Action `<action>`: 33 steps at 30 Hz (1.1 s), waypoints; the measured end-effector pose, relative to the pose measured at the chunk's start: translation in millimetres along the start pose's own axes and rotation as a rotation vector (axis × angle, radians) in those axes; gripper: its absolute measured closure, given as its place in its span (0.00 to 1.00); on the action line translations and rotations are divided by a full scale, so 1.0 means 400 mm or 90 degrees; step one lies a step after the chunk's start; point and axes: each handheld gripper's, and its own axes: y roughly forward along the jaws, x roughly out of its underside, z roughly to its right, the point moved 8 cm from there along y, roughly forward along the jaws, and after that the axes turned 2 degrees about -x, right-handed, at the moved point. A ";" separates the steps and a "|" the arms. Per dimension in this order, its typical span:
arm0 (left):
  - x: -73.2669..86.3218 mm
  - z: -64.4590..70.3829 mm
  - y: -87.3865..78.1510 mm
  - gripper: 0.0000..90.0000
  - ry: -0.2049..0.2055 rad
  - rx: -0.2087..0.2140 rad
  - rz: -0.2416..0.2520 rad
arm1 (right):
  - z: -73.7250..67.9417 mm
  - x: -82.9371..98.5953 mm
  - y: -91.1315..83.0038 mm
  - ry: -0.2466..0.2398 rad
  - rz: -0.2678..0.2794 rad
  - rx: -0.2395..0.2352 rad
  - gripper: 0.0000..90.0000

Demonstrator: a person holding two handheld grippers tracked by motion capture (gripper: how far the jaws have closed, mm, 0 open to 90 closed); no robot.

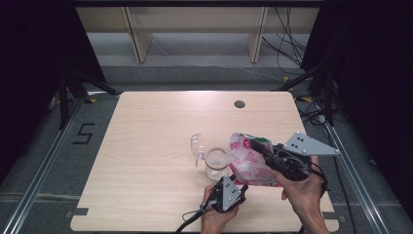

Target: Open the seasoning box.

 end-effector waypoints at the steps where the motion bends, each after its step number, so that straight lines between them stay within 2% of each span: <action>1: -0.003 -0.002 0.004 0.65 0.001 -0.002 0.005 | 0.002 -0.004 0.007 -0.010 0.002 -0.005 1.00; 3: -0.013 -0.008 0.014 0.71 -0.005 -0.011 0.026 | -0.003 -0.005 0.012 -0.002 -0.014 -0.004 1.00; 4: -0.016 -0.010 0.017 0.73 -0.005 -0.015 0.031 | 0.006 -0.011 0.017 -0.025 -0.016 0.007 1.00; 6: -0.020 -0.010 0.024 0.76 -0.005 -0.018 0.038 | 0.011 -0.022 0.030 -0.017 -0.019 0.009 1.00; 7: -0.021 -0.011 0.025 0.76 -0.007 -0.023 0.032 | 0.011 -0.022 0.030 -0.017 -0.019 0.009 1.00; 10: -0.032 -0.010 0.044 0.78 -0.016 -0.020 0.043 | 0.017 -0.038 0.052 -0.037 -0.029 0.007 1.00; 11: -0.036 -0.008 0.050 0.79 -0.022 -0.018 0.051 | 0.023 -0.042 0.054 -0.041 -0.032 0.022 1.00; 12: -0.039 -0.008 0.056 0.79 -0.022 -0.022 0.053 | 0.021 -0.044 0.059 -0.039 -0.038 0.014 1.00; 13: -0.043 -0.006 0.064 0.79 -0.030 -0.021 0.068 | 0.030 -0.051 0.065 -0.063 -0.037 0.021 1.00; 14: -0.045 -0.005 0.067 0.80 -0.039 -0.018 0.071 | 0.026 -0.053 0.073 -0.041 -0.044 0.020 1.00; 16: -0.048 -0.005 0.075 0.80 -0.046 -0.016 0.081 | 0.030 -0.059 0.084 -0.048 -0.048 0.016 1.00; 17: -0.049 -0.006 0.079 0.80 -0.050 -0.016 0.082 | 0.038 -0.062 0.087 -0.055 -0.048 0.027 1.00; 19: -0.053 -0.007 0.089 0.80 -0.058 -0.016 0.092 | 0.037 -0.064 0.098 -0.037 -0.043 0.016 1.00; 20: -0.053 -0.007 0.093 0.80 -0.068 -0.015 0.094 | 0.044 -0.068 0.101 -0.044 -0.039 0.028 1.00; 22: -0.056 -0.007 0.098 0.80 -0.072 -0.018 0.100 | 0.040 -0.067 0.110 -0.037 -0.046 0.021 1.00; 23: -0.058 -0.007 0.098 0.80 -0.077 -0.016 0.103 | 0.044 -0.070 0.111 -0.050 -0.052 0.027 1.00; 26: -0.061 -0.008 0.097 0.81 -0.081 -0.017 0.110 | 0.045 -0.077 0.123 -0.054 -0.053 0.028 1.00; 27: -0.061 -0.008 0.097 0.81 -0.081 -0.015 0.111 | 0.044 -0.078 0.129 -0.060 -0.056 0.018 1.00; 28: -0.060 -0.007 0.097 0.81 -0.083 -0.013 0.111 | 0.039 -0.076 0.134 -0.046 -0.064 0.019 1.00; 29: -0.060 -0.011 0.097 0.81 -0.072 -0.011 0.111 | 0.038 -0.077 0.140 -0.049 -0.065 0.020 1.00; 31: -0.059 -0.007 0.098 0.81 -0.088 -0.006 0.114 | 0.038 -0.079 0.150 -0.057 -0.064 0.025 1.00; 33: -0.057 -0.004 0.099 0.81 -0.097 0.002 0.113 | 0.037 -0.075 0.157 -0.059 -0.080 0.025 1.00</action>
